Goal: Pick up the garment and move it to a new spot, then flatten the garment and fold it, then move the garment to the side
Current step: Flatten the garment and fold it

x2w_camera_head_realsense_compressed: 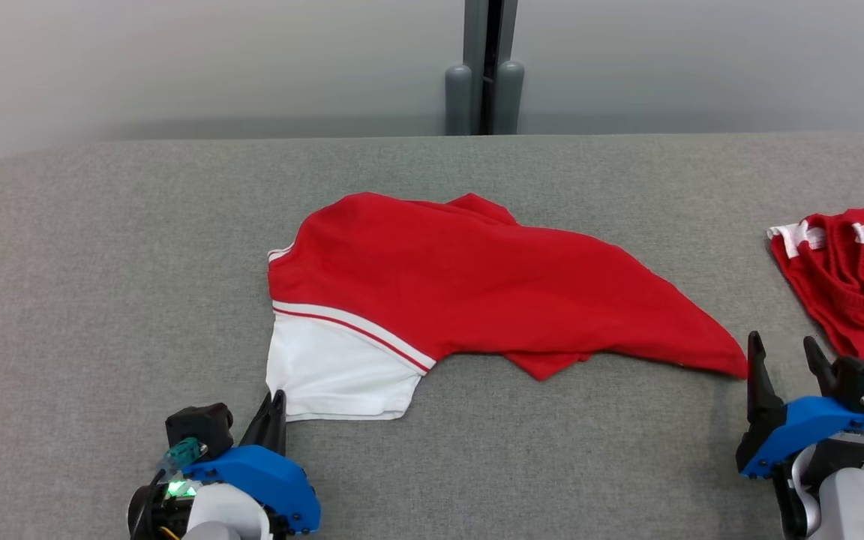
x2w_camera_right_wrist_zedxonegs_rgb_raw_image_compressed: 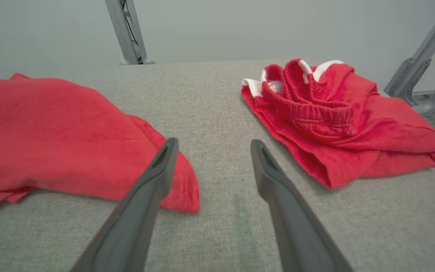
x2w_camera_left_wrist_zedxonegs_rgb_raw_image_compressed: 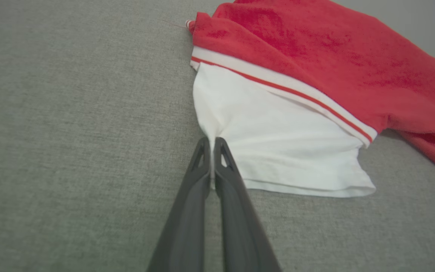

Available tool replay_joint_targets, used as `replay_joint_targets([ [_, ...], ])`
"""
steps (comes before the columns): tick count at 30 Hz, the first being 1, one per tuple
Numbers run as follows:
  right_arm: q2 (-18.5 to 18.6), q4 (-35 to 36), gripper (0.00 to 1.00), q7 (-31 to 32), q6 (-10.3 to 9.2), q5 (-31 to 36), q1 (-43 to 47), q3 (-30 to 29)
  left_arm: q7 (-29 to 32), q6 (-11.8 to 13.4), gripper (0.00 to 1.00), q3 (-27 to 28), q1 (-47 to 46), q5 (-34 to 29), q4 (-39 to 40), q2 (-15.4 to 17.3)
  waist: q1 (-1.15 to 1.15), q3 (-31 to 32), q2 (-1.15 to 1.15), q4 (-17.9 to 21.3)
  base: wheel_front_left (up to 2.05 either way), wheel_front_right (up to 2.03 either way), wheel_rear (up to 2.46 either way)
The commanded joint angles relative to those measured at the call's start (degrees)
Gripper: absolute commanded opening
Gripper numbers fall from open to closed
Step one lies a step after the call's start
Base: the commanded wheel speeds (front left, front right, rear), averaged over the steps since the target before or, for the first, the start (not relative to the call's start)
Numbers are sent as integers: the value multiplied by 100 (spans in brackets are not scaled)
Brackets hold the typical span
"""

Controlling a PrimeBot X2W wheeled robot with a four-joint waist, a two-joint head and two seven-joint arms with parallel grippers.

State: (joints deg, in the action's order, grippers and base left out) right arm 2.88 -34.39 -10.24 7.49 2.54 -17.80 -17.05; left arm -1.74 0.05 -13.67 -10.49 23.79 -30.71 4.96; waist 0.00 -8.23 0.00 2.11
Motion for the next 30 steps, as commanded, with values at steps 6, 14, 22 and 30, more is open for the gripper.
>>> replay_joint_targets([
  [6,5,-864,100,434,0,333,-356,-218,-96,46,0,-22,16,40,179,51,0,-55,0,-180,0,0,0],
  [14,-14,-1568,15,627,1,50,-440,116,-101,72,0,-40,63,67,343,90,0,-50,0,-201,0,0,0],
  [22,-5,-1599,0,370,1,-817,-752,773,-126,-51,0,-18,-3,203,737,101,0,79,0,-105,0,0,0],
  [30,8,-594,0,276,1,-2063,-637,1433,-87,-142,0,172,-261,393,1826,269,0,433,0,-34,0,0,0],
])
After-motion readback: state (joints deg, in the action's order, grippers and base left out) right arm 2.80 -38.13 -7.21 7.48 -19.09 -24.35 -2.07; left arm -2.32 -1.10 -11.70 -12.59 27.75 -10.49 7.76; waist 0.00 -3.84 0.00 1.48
